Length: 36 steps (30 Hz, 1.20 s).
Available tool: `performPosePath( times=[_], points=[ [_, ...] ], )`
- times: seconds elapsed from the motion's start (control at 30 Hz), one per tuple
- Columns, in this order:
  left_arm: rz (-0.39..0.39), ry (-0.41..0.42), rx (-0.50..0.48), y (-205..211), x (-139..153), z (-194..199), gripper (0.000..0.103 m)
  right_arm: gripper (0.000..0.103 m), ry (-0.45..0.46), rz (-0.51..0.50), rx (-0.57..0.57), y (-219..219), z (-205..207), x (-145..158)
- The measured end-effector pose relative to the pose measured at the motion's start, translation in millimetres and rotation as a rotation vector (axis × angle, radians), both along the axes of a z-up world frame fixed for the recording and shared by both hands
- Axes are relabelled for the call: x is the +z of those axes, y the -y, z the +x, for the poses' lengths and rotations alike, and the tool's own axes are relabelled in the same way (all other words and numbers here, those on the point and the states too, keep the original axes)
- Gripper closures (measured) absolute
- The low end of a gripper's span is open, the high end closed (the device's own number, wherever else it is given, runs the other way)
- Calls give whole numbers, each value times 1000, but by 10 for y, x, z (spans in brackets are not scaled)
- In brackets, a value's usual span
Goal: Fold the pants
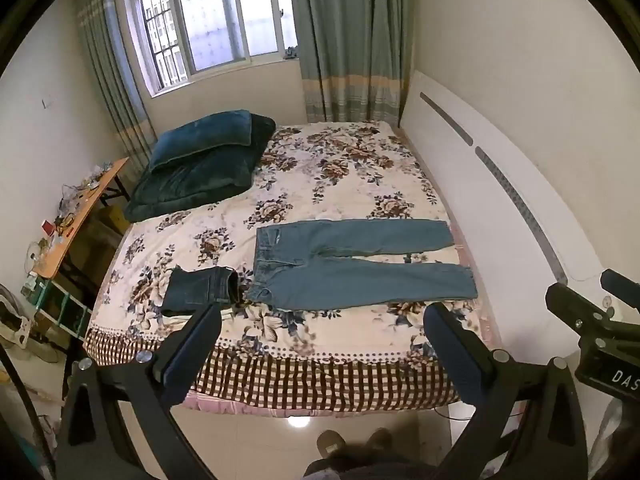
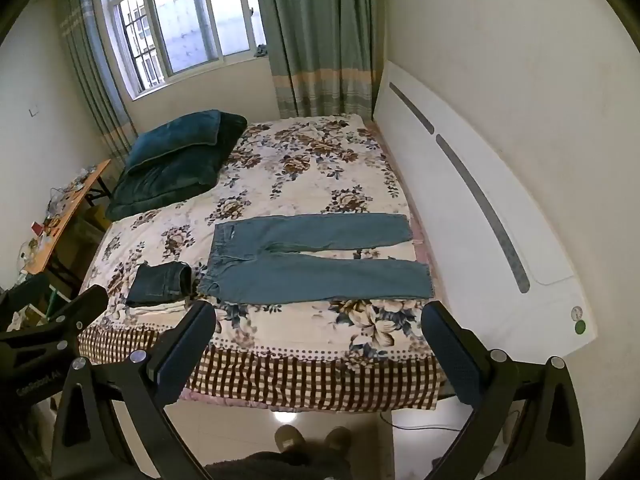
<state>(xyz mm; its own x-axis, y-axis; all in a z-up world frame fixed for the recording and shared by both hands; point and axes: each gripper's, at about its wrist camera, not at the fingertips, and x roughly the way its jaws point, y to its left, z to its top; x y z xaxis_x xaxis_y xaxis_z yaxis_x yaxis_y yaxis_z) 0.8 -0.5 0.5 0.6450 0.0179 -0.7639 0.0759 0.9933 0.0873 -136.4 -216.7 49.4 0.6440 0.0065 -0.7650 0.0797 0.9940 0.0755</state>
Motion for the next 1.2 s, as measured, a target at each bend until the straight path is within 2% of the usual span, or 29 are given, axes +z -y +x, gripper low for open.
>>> performPosePath(
  times=[0.03, 0.2, 0.33, 0.4, 1.2],
  points=[
    [-16, 27, -4, -6, 5, -26, 0, 0, 0, -7, -1, 0, 2, 1],
    [-9, 40, -8, 149, -43, -26, 0, 0, 3, 0, -1, 16, 9, 10],
    [-20, 30, -17, 90, -80, 20, 0, 0, 5, 3, 0, 24, 13, 19],
    [-31, 25, -21, 46, 13, 37, 0, 0, 7, -3, 0, 61, 21, 22],
    [-33, 34, -31, 97, 106, 83, 0, 0, 7, -1, -5, 159, 71, 85]
  ],
)
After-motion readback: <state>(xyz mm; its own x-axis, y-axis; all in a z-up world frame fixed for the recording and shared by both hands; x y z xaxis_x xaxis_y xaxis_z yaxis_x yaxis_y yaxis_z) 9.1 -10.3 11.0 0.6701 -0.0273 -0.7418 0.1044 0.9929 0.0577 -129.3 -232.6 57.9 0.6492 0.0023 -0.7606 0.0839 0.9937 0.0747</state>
